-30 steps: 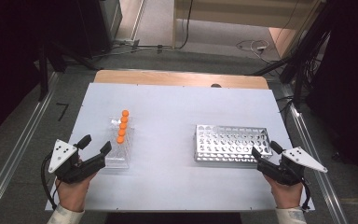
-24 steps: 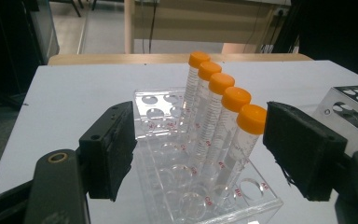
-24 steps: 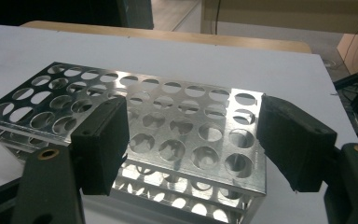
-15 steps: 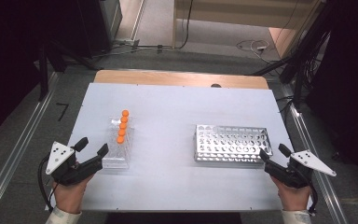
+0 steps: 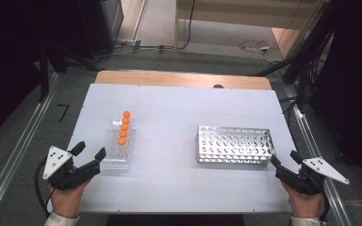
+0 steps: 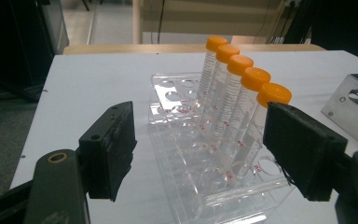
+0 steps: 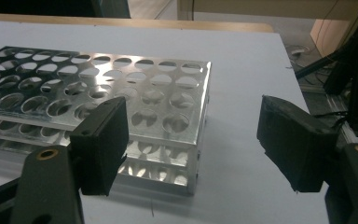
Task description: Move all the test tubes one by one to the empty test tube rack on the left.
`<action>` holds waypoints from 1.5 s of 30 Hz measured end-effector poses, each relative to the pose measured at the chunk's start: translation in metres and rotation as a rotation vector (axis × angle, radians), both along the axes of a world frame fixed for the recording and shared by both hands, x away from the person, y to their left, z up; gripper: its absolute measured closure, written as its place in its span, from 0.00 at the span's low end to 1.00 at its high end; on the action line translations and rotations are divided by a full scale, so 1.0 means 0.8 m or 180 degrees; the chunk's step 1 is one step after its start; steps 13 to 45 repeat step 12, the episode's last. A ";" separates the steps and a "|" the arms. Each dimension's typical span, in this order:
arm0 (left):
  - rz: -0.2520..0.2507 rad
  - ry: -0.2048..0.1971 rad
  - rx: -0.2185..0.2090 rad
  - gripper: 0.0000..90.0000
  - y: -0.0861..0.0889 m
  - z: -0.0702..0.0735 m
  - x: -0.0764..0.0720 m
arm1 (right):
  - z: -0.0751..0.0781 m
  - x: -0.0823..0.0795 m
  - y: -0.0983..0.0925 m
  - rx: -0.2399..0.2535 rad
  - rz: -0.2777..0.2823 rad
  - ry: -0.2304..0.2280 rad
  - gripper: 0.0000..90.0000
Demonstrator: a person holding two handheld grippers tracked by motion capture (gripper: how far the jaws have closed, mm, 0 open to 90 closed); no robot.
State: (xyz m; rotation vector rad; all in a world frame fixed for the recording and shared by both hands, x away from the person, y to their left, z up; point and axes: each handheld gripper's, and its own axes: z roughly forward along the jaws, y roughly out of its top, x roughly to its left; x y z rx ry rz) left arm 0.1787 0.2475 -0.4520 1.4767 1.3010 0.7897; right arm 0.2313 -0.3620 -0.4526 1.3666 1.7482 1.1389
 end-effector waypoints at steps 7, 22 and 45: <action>0.0009 0.0003 0.0012 0.28 0.002 -0.001 -0.002 | -0.004 -0.001 -0.008 -0.0023 -0.0077 0.0045 0.26; 0.0033 0.0007 0.0012 0.28 0.003 -0.002 -0.003 | -0.007 -0.002 -0.011 -0.0018 -0.0097 0.0053 0.26; 0.0033 0.0007 0.0012 0.28 0.003 -0.002 -0.003 | -0.007 -0.002 -0.011 -0.0018 -0.0097 0.0053 0.26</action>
